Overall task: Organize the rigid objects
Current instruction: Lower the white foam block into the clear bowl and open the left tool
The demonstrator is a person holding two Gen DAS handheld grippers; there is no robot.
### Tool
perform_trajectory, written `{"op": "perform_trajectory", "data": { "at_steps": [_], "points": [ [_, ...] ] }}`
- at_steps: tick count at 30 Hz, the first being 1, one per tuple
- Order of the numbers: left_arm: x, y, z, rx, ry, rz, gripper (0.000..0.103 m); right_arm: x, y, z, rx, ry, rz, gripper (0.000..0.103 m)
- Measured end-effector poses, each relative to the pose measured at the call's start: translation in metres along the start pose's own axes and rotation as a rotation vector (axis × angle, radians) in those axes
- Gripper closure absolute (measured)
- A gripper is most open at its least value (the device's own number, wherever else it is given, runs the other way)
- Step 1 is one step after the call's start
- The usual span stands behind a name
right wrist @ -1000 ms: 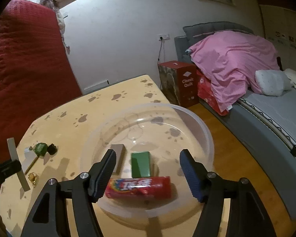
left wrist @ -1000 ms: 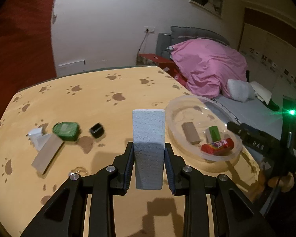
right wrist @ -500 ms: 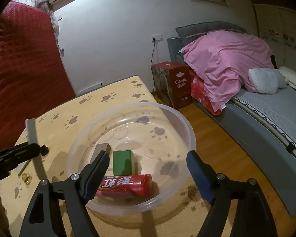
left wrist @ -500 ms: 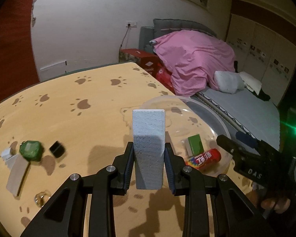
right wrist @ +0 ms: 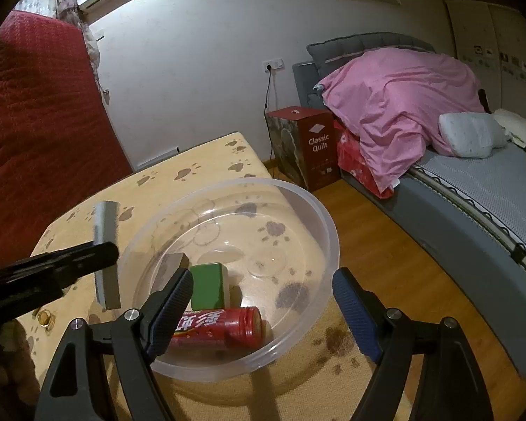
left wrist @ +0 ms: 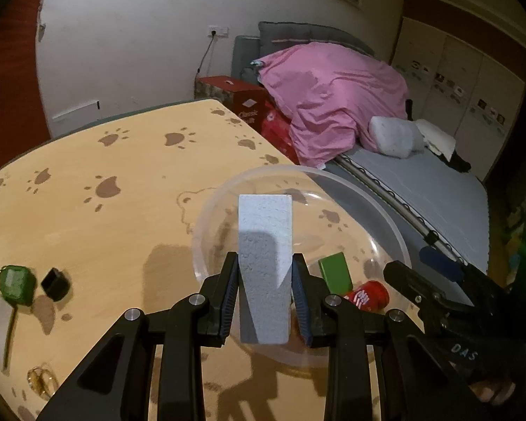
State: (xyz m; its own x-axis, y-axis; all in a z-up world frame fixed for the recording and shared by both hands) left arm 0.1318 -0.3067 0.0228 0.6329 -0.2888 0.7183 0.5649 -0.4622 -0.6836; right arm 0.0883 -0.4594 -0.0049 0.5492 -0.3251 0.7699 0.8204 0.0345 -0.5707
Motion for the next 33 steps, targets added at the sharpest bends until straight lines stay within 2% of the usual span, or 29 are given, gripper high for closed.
{"op": "perform_trajectory", "data": {
  "at_steps": [8, 9, 10, 12, 17, 19, 22, 28, 33],
  "points": [
    [0.005, 0.015, -0.009, -0.045, 0.005, 0.004, 0.071, -0.001, 0.001, -0.002, -0.001, 0.003, 0.005, 0.017],
    [0.006, 0.014, -0.009, -0.042, 0.004, -0.006, 0.064, -0.001, 0.000, -0.002, -0.002, 0.005, 0.005, 0.017],
    [0.007, 0.013, -0.008, -0.039, 0.003, -0.012, 0.053, -0.001, 0.001, -0.003, -0.002, 0.006, 0.004, 0.017],
    [0.008, 0.009, -0.004, -0.017, 0.001, -0.031, 0.040, -0.001, 0.001, -0.003, -0.002, 0.006, 0.005, 0.017],
    [0.009, 0.004, 0.005, 0.029, 0.004, -0.036, 0.037, -0.001, 0.001, -0.003, -0.001, 0.006, 0.006, 0.017],
    [0.008, 0.003, 0.010, 0.068, 0.010, -0.035, 0.028, -0.001, 0.001, -0.002, -0.001, 0.004, 0.005, 0.017],
    [0.005, -0.002, 0.020, 0.137, 0.020, -0.042, 0.020, -0.002, 0.001, 0.000, 0.002, 0.002, 0.007, 0.015],
    [-0.003, -0.010, 0.034, 0.187, 0.010, -0.035, 0.010, -0.006, 0.000, 0.009, 0.018, -0.014, 0.017, 0.012],
    [-0.010, -0.019, 0.049, 0.214, -0.013, -0.029, 0.010, -0.008, 0.000, 0.019, 0.029, -0.030, 0.022, 0.011]
  ]
}}
Point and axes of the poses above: each gripper's, at about its wrist camera, not at the fingertips, and y roughly the way its jaws point, z to its left, x to its top, the point moved 8 cm from there along y, roughly the way its jaws point, and after that the axes turned 2 degrees about y, right-handed, at the moved point
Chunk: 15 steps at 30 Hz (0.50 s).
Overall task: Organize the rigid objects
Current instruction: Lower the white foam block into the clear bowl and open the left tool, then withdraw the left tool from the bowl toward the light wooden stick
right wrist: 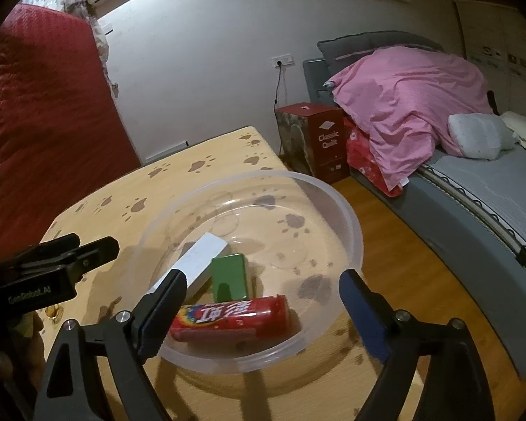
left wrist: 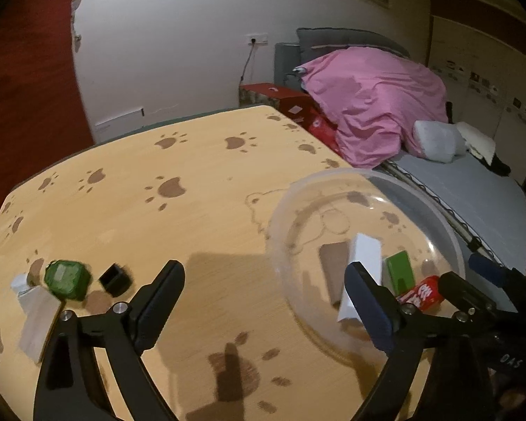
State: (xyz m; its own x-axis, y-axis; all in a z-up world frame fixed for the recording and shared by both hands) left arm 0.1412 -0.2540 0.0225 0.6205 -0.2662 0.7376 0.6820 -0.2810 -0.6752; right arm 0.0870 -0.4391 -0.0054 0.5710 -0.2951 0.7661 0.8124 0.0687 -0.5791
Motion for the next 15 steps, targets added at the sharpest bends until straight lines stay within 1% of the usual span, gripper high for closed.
{"op": "perform_trajectory", "data": {
  "at_steps": [9, 12, 15],
  "points": [
    [-0.015, -0.011, 0.028, 0.040, -0.024, 0.007, 0.010, -0.002, -0.002, 0.011, 0.006, -0.019, 0.002, 0.011],
    [-0.019, -0.015, 0.039, 0.054, -0.038, 0.011, 0.010, -0.003, -0.005, 0.019, 0.017, -0.030, 0.000, 0.011],
    [-0.023, -0.023, 0.053, 0.068, -0.052, 0.005, 0.010, -0.004, -0.006, 0.030, 0.035, -0.047, 0.002, 0.009]
  ]
}}
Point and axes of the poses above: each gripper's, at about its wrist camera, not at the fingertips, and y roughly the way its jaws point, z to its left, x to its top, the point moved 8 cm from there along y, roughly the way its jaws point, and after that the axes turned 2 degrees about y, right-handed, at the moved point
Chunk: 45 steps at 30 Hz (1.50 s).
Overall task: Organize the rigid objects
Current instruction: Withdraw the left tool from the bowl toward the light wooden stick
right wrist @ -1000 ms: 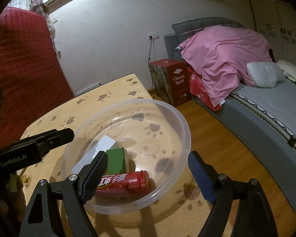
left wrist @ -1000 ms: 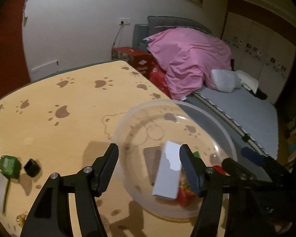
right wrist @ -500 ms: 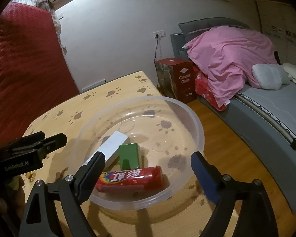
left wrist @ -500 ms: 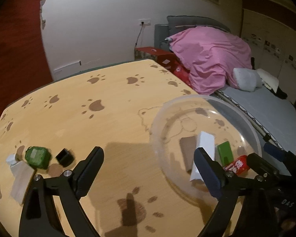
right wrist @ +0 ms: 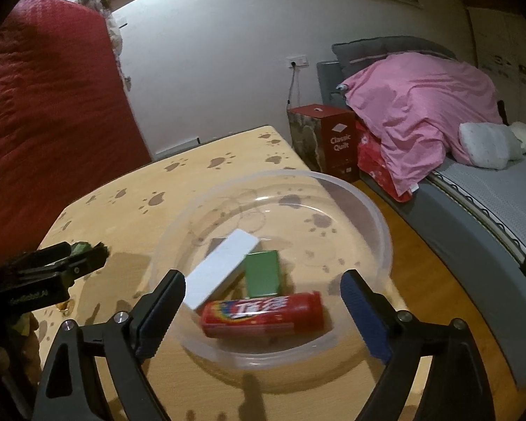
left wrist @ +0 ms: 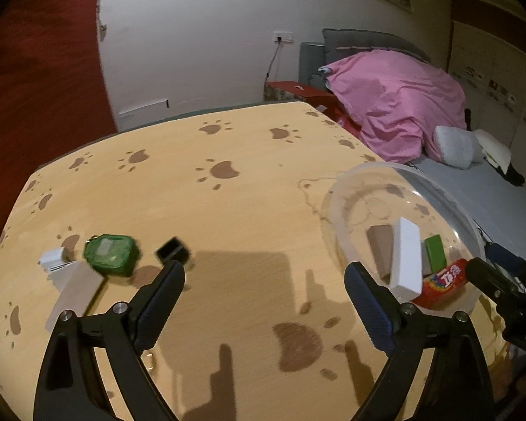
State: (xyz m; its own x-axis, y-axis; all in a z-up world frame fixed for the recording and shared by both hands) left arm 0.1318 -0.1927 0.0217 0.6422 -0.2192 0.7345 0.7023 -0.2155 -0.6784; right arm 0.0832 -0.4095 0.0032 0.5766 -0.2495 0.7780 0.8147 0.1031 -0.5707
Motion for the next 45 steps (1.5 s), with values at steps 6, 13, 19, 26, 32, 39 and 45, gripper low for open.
{"op": "perform_trajectory", "data": {
  "at_steps": [6, 13, 19, 26, 32, 39, 45],
  "points": [
    [-0.006, -0.009, 0.030, 0.038, -0.035, -0.006, 0.010, -0.004, 0.001, 0.025, 0.037, -0.034, 0.011, 0.007],
    [-0.019, -0.016, 0.079, 0.103, -0.095, 0.004, 0.010, -0.005, 0.002, 0.048, 0.070, -0.060, 0.020, 0.005],
    [-0.033, -0.018, 0.112, 0.139, -0.127, 0.020, 0.010, -0.011, 0.004, 0.071, 0.098, -0.091, 0.039, 0.004],
    [-0.054, -0.014, 0.149, 0.198, -0.153, 0.054, 0.010, -0.022, 0.009, 0.096, 0.126, -0.125, 0.075, 0.003],
    [-0.059, -0.003, 0.170, 0.202, -0.177, 0.069, 0.010, -0.033, 0.013, 0.119, 0.162, -0.166, 0.111, 0.003],
    [-0.060, 0.013, 0.177, 0.177, -0.182, 0.089, 0.013, -0.042, 0.017, 0.136, 0.193, -0.183, 0.151, 0.003],
    [-0.064, 0.028, 0.183, 0.159, -0.200, 0.119, 0.031, -0.047, 0.019, 0.146, 0.199, -0.208, 0.162, 0.003]
  ]
}}
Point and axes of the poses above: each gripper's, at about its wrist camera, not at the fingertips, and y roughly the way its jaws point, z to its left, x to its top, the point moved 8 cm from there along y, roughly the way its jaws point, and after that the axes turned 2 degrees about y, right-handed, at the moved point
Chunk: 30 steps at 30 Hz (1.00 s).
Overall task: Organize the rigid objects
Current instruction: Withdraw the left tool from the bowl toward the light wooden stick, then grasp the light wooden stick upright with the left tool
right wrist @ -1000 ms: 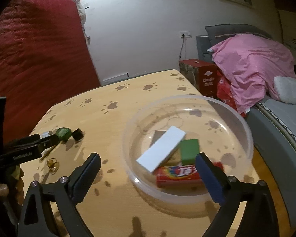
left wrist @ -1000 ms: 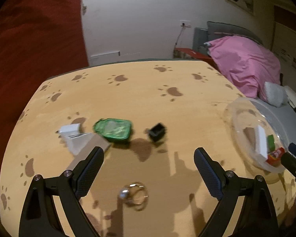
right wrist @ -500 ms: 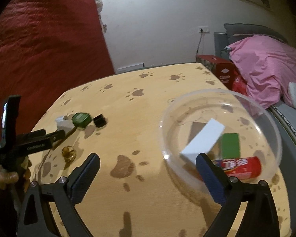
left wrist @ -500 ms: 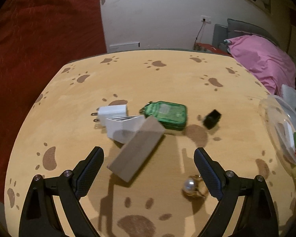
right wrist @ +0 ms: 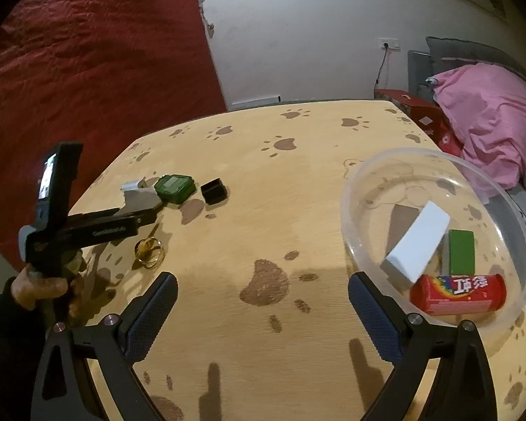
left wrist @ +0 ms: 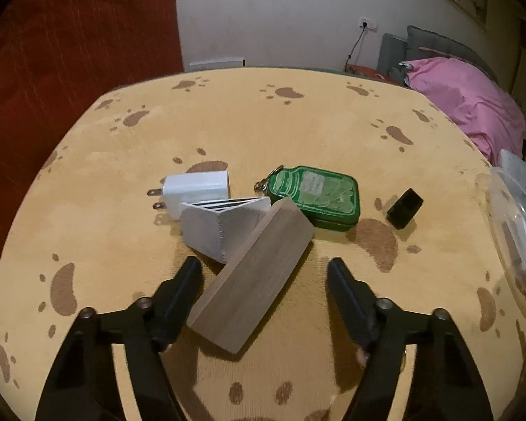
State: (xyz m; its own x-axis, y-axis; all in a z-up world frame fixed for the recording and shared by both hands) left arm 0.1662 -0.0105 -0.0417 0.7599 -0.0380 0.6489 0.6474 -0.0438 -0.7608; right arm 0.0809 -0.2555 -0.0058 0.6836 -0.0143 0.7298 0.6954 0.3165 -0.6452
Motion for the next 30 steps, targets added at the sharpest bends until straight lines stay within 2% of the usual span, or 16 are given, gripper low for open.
{"op": "perform_trajectory", "data": {
  "at_steps": [3, 6, 14, 19, 22, 30],
  "points": [
    [0.000, 0.002, 0.002, 0.001, -0.007, -0.005, 0.035, -0.001, 0.003, 0.003, 0.002, -0.007, 0.007, 0.003],
    [0.000, 0.001, 0.005, -0.001, -0.015, -0.012, 0.044, -0.003, 0.007, 0.007, 0.004, -0.012, 0.019, 0.003],
    [-0.003, -0.007, 0.010, -0.062, -0.057, -0.021, 0.063, -0.007, 0.017, 0.024, 0.014, -0.043, 0.041, 0.003],
    [-0.007, -0.017, 0.011, -0.100, -0.077, -0.031, 0.079, -0.007, 0.022, 0.033, 0.018, -0.064, 0.050, 0.003],
    [-0.011, -0.024, 0.008, -0.125, -0.078, -0.031, 0.084, -0.008, 0.027, 0.038, 0.026, -0.071, 0.063, 0.003],
    [-0.015, -0.021, 0.002, -0.147, -0.069, -0.015, 0.084, -0.006, 0.030, 0.049, 0.034, -0.085, 0.067, 0.003]
  ]
}}
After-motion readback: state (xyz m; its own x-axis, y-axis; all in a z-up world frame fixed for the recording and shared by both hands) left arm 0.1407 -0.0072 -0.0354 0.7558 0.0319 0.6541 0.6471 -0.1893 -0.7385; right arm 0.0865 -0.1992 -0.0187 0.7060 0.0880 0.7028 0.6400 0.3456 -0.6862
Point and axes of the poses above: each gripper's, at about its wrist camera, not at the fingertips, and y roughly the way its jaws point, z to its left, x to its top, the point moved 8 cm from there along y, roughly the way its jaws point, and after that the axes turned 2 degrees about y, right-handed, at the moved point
